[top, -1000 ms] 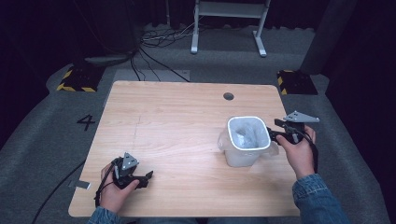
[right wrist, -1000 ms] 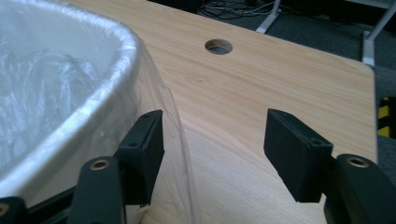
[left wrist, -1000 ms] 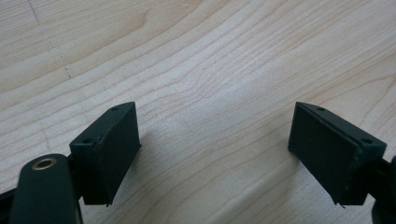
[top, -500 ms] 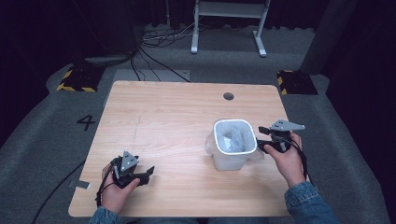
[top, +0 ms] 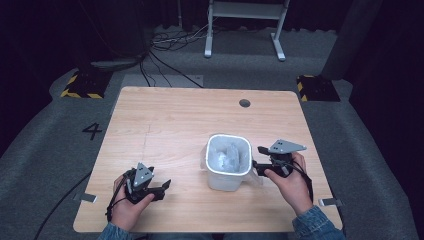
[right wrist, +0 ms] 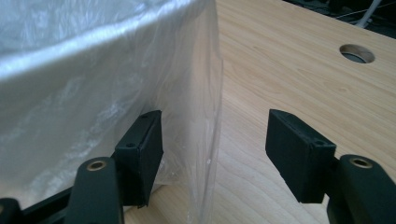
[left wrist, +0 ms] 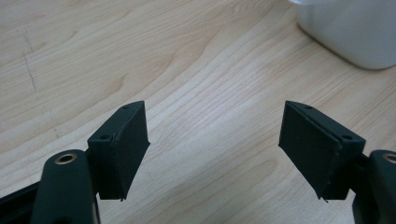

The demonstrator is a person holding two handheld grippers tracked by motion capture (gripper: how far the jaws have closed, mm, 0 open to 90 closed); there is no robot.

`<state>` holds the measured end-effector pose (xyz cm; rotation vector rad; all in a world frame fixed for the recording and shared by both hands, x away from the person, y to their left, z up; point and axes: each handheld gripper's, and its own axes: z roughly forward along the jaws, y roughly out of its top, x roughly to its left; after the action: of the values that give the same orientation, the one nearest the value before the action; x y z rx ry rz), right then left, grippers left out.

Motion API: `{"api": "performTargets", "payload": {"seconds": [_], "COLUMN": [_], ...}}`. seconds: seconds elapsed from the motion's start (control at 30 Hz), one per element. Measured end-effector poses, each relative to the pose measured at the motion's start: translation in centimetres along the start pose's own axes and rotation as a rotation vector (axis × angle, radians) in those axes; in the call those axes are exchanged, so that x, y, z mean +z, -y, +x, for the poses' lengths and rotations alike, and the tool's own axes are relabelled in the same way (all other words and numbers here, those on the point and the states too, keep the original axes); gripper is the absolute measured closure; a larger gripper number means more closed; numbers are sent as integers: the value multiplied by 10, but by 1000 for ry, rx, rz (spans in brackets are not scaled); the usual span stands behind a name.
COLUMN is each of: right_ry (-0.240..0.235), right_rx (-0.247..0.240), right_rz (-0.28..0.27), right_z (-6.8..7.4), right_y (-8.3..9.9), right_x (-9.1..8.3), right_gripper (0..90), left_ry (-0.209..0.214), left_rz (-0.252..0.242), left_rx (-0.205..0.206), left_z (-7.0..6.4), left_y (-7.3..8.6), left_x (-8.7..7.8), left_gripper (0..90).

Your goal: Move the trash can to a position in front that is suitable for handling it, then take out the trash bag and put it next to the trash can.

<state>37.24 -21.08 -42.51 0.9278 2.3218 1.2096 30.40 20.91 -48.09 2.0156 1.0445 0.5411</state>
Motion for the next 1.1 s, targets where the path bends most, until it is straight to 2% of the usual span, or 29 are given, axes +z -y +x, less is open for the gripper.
{"api": "performTargets", "payload": {"seconds": [0.17,0.3,0.5,0.73,0.93,1.0,1.1], "right_ry": [-30,-19,15,30,22,32,18], "right_rx": [-15,-6,-10,-9,-28,-39,-33], "right_rz": [2,-8,-38,-28,-23,-9,-10], "right_z": [10,8,6,7,16,19,24], "right_y": [1,2,3,9,15,19,24], "right_x": [7,5,-18,-40,-56,-59,-63], "right_gripper": [350,329,322,322,325,326,326], "left_ry": [8,15,17,21,62,80,98], "left_rz": [5,3,-1,-3,-21,-32,-28], "left_rx": [17,29,59,96,120,128,139], "left_z": [-4,-6,-11,-22,-32,-35,-39], "left_y": [-2,-4,-10,-20,-29,-32,-36], "left_x": [1,2,0,-1,-2,1,7], "left_gripper": [234,233,229,222,227,227,231]}}
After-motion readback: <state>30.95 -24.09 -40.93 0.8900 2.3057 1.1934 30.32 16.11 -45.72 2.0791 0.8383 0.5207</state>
